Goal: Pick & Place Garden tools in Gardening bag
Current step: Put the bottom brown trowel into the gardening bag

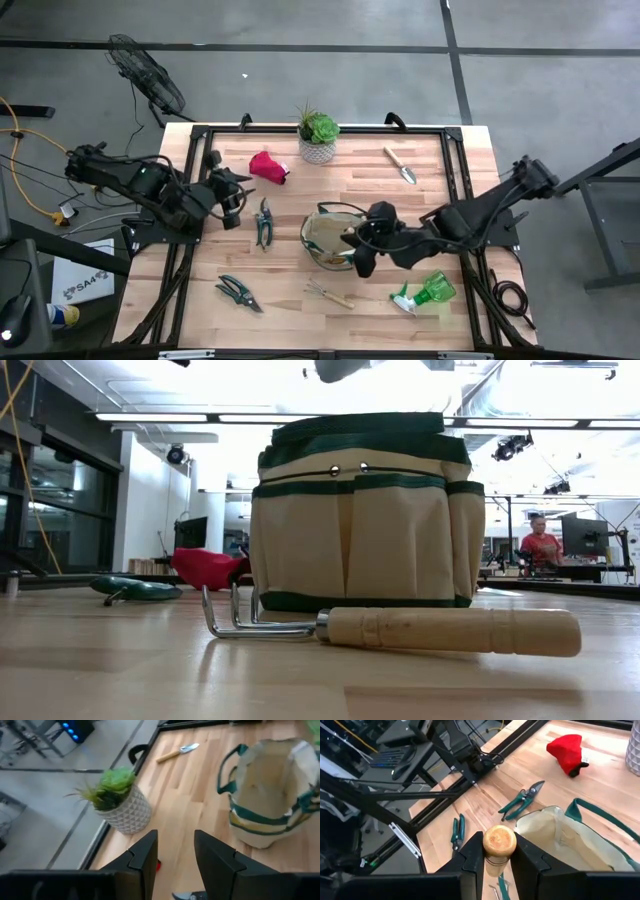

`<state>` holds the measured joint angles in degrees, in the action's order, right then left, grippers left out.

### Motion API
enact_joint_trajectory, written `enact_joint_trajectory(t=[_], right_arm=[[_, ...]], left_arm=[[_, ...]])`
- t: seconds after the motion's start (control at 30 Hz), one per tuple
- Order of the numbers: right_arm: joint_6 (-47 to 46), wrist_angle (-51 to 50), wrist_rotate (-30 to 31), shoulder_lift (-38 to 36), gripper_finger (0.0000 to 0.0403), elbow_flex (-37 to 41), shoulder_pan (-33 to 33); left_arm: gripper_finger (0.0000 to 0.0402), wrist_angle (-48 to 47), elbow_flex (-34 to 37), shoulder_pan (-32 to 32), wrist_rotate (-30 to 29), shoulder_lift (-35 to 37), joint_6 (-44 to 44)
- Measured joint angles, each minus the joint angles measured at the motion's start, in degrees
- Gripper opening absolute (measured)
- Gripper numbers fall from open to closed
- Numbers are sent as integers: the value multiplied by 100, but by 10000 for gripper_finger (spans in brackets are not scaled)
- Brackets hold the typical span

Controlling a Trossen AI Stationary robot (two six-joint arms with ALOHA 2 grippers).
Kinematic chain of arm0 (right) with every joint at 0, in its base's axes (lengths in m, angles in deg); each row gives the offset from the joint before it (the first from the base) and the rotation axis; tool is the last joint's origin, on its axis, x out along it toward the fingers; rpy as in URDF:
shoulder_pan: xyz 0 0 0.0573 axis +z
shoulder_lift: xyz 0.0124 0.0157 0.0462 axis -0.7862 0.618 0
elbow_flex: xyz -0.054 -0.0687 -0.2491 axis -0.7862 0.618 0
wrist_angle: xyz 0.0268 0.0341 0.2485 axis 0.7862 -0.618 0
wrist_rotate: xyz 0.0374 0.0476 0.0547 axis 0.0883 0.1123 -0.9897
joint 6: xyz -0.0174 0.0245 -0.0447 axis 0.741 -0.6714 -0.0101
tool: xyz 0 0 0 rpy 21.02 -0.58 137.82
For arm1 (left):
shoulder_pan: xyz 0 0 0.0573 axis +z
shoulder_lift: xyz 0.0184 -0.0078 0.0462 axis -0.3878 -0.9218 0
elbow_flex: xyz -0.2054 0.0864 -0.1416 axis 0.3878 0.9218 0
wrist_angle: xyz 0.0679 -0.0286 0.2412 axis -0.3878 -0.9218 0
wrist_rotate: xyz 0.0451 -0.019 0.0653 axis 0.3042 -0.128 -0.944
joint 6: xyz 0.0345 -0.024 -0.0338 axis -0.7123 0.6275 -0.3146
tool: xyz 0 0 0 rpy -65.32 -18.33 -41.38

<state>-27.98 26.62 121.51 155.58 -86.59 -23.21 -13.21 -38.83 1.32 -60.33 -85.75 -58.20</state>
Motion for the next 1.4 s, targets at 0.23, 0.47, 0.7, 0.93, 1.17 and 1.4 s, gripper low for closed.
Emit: enact_joint_trajectory(t=[0.23, 0.47, 0.7, 0.93, 1.17, 1.4], right_arm=[[157, -292, 140, 123, 60, -438, 26], [-78, -1847, 6, 431, 60, -1429, -24], [-84, -2424, -256, 1087, 60, -1840, -20], [-159, -2415, -128, 1357, 60, -1845, -24], [-157, -2587, -101, 1380, 60, -1849, -59], [-155, -2783, -93, 1382, 60, -1749, -61]], left_arm=[[124, 1339, 1292, 2, 555, 866, 187], [124, 2259, 2060, 2, 748, 1495, 518], [124, 2313, 2096, 2, 729, 1585, 518], [124, 2305, 2099, 11, 726, 1566, 461], [124, 2275, 2099, 11, 724, 1570, 450], [124, 2174, 2099, 11, 724, 1570, 450]])
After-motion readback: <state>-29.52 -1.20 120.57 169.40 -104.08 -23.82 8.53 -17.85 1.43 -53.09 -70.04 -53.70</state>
